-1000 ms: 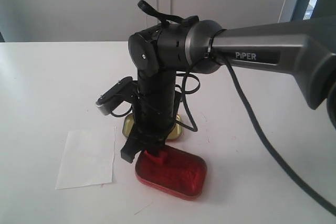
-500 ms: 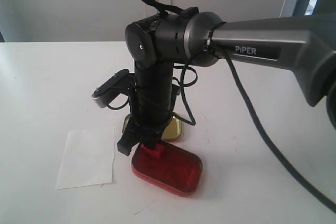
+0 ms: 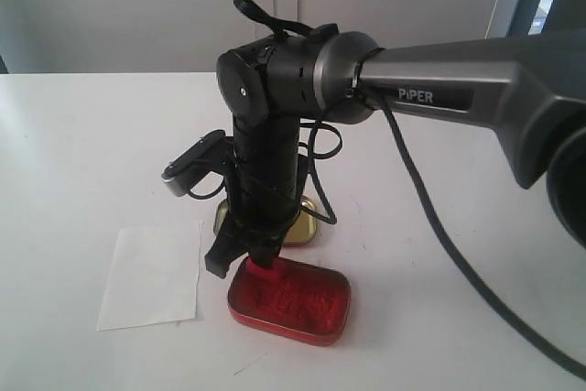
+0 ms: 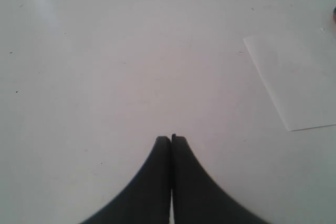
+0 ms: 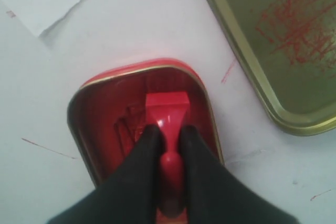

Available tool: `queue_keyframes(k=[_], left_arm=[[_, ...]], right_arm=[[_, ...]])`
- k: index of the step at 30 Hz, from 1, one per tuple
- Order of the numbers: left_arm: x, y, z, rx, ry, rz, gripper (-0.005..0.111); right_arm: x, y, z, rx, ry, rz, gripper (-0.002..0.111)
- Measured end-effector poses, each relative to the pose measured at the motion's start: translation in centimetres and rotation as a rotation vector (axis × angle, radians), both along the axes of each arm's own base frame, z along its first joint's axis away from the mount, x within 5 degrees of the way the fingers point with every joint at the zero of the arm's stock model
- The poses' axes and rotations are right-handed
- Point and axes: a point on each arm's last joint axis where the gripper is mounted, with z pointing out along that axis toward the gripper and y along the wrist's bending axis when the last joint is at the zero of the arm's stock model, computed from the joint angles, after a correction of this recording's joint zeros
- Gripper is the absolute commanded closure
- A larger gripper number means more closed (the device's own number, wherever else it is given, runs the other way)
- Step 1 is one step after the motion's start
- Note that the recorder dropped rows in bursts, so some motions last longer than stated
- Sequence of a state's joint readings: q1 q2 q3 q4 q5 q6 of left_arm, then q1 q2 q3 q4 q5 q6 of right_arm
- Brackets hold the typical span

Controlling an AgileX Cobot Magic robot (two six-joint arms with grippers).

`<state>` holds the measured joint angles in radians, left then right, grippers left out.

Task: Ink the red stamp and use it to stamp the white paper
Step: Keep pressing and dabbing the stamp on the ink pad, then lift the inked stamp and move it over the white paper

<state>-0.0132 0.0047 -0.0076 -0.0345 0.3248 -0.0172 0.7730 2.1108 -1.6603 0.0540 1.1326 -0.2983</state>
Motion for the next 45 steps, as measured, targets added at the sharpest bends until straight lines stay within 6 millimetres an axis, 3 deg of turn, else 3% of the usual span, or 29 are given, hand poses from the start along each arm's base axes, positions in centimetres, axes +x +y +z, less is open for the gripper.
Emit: queue_keyframes(k=[9,24,36,45], left_arm=[[0.0,0.0,0.0,0.0,0.0,0.0,0.107],[0.0,0.0,0.0,0.0,0.0,0.0,0.107],[0.0,0.0,0.0,0.0,0.0,0.0,0.107],[0.0,0.0,0.0,0.0,0.0,0.0,0.107]], right_arm=[[0.0,0.0,0.0,-0.003,0.003,0.0,0.108],[0.3,0.3,2.7,0.085,-0.088,-0.003,0.108],[1.7,2.4,7.0,0.246,-0.215,-0.006,0.108],[0.3,5.8,6.9,0.234,-0.245,0.093,0.108]])
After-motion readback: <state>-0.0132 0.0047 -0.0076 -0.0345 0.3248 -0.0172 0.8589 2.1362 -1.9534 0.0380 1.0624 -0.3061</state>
